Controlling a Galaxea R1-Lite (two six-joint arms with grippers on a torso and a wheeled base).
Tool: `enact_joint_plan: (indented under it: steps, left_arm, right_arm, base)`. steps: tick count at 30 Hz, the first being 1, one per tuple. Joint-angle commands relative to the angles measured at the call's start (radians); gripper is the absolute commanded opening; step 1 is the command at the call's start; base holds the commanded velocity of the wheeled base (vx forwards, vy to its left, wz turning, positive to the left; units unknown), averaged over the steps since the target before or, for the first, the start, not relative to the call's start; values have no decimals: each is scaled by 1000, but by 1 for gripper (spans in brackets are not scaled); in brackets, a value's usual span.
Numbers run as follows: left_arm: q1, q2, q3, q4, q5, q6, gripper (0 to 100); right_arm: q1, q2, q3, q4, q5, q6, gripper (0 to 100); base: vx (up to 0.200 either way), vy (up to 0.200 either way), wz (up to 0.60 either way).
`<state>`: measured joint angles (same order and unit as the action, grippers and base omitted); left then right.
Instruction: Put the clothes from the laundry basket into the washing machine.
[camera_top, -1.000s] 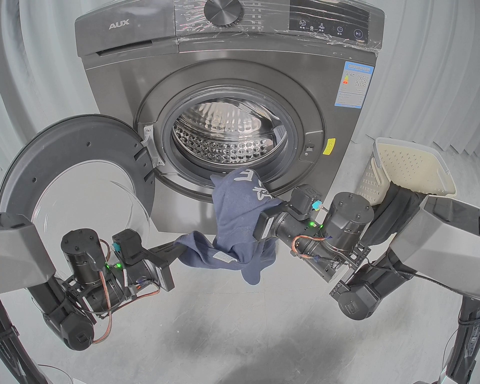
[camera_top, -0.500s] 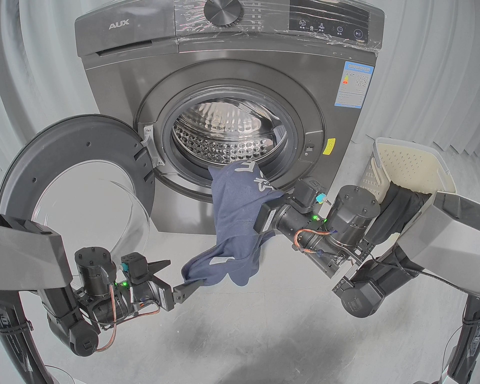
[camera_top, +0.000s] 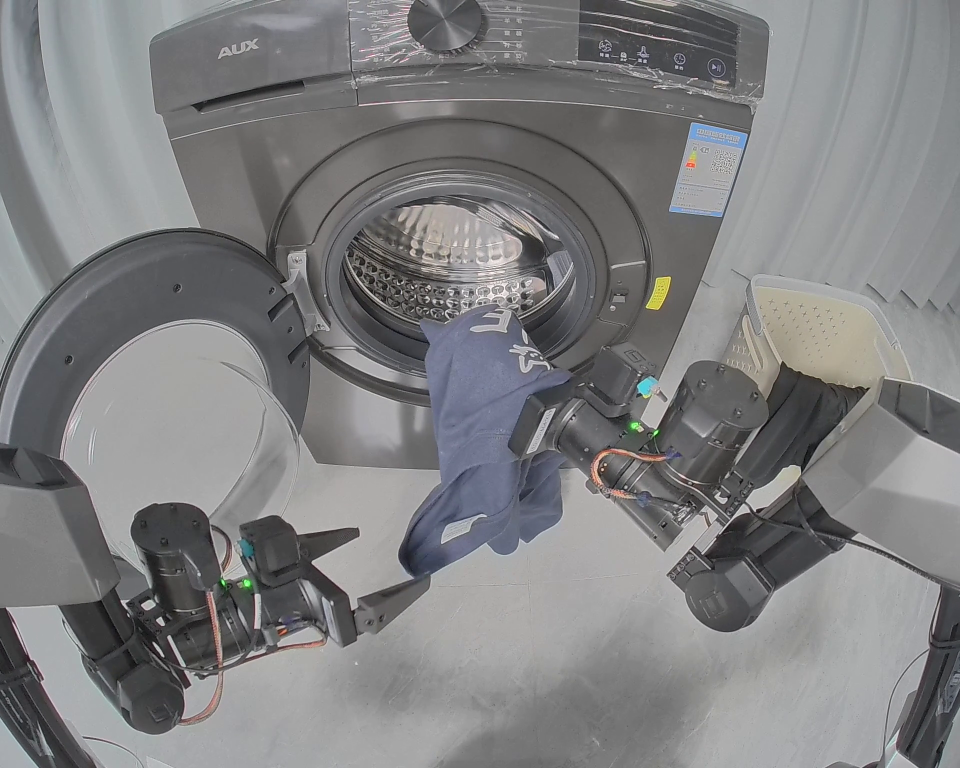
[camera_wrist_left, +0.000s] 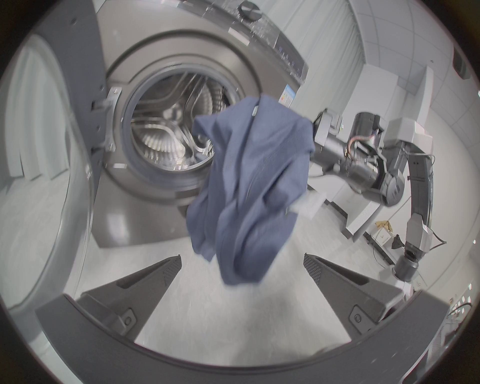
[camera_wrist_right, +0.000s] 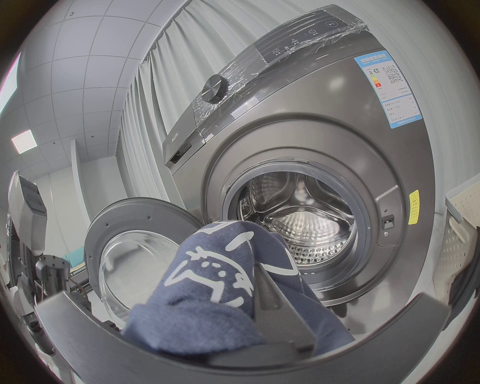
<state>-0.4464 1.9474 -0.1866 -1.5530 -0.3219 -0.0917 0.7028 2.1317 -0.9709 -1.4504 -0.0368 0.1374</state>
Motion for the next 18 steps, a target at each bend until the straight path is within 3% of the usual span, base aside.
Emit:
enact_joint_plan:
  steps: [1,18]
  left_arm:
    - [-81,16,-175,-1,63,-14,100]
    - [-126,186,-396,1,83,-20,100]
  right_arm:
    - [37,11,-8,2,-2,1,0]
    - [84,33,-9,7,-28,7,0]
  base:
    - [0,0,0]
    - [0,0,0]
